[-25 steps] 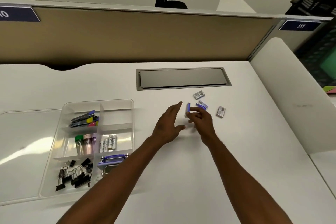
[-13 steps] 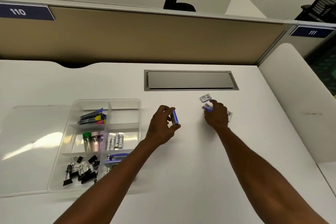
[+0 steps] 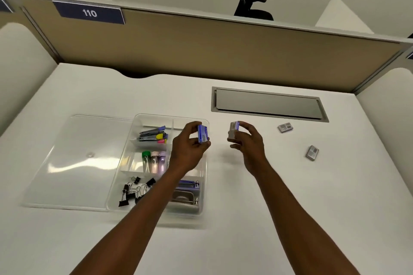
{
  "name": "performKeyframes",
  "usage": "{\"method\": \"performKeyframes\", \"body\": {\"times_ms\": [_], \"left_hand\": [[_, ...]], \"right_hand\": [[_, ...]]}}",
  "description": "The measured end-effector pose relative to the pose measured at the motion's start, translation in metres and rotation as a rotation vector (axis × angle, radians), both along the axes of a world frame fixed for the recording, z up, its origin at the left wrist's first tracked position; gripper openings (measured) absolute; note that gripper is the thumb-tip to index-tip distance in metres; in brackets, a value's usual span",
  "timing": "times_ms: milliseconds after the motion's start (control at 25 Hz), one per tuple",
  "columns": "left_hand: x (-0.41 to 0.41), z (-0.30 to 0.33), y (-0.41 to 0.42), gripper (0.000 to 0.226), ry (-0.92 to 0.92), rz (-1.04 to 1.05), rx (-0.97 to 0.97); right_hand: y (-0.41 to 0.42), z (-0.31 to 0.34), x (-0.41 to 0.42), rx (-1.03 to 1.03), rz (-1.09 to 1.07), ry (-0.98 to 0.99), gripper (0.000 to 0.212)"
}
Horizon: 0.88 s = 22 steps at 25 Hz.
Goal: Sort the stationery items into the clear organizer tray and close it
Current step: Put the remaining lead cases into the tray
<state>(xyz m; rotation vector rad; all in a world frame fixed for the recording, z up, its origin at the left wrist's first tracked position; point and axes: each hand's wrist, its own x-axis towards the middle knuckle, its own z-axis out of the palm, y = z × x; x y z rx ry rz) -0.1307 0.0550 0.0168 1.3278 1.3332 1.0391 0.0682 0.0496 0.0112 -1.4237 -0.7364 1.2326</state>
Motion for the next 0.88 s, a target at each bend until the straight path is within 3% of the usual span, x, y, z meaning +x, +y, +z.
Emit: {"method": "performKeyframes", "body": {"times_ms": [80,160,320,480,720,880], "left_hand": [[-0.018,0.0,0.005,0.055,0.034,0.041,-0.031],[-0.035,0.0,0.014,0.057,0.124,0.039,-0.037],[-0.058,-0.003,0.029,0.061,0.396,0.009,0.018],[-0.061,-0.007,0.04,0.066,0.531,-0.092,-0.008],[-0.057,-0.001,0.06,0.036,0.776,-0.311,-0.043],[-0.056,-0.007,0.061,0.031,0.842,-0.307,-0.017]], "right_hand": [[0.007,0.007,-0.033,0.006,0.066,0.127,0.03],[0.015,0.011,-0.063,-0.037,0.163,0.1,0.032],[0.034,0.014,-0.106,-0.098,0.249,-0.308,0.031],[0.051,0.006,-0.124,-0.082,0.344,-0.705,0.037],[0.064,-0.007,-0.13,-0.162,0.403,-0.916,0.035],[0.063,-0.012,-0.132,-0.16,0.485,-1.008,0.04]]}}
